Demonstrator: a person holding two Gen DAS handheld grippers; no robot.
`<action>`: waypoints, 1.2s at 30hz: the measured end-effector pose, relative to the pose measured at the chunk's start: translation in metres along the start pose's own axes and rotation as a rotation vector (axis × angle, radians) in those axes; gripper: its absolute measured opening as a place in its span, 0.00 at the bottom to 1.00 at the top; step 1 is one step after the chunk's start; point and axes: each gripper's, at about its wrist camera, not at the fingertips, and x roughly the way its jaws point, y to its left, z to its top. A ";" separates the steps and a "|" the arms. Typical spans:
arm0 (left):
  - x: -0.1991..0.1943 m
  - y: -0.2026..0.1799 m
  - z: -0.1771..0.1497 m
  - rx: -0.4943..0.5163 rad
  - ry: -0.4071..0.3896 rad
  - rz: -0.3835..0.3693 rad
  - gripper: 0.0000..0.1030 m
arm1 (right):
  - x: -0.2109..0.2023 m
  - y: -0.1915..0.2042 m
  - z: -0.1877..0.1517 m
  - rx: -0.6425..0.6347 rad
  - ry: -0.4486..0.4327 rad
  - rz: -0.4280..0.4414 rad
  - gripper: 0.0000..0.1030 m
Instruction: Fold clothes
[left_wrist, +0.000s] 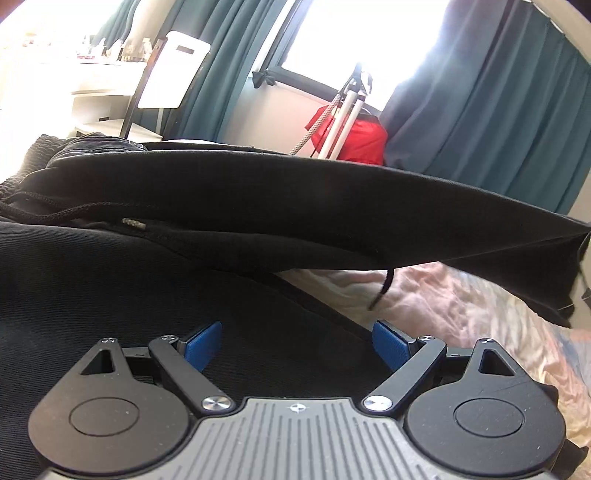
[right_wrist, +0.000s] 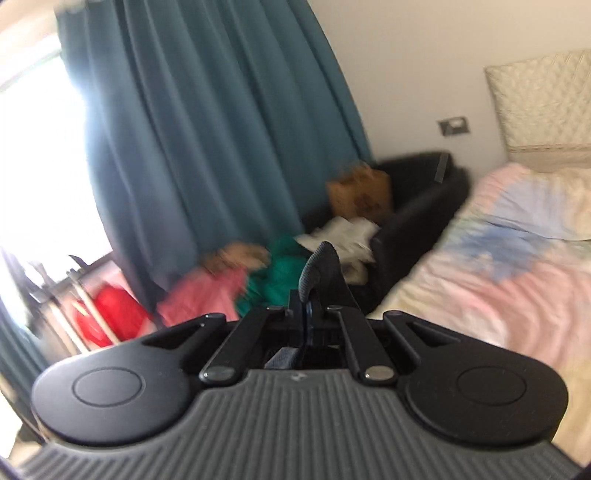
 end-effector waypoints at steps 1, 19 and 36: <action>0.000 -0.001 0.000 0.004 0.002 -0.001 0.87 | -0.001 -0.009 -0.002 0.003 -0.010 0.016 0.05; -0.006 -0.030 -0.015 0.142 0.041 0.024 0.88 | 0.015 -0.167 -0.174 -0.039 0.332 -0.156 0.09; -0.079 -0.058 -0.020 0.353 -0.131 0.005 0.87 | -0.169 -0.075 -0.136 -0.328 0.379 0.106 0.10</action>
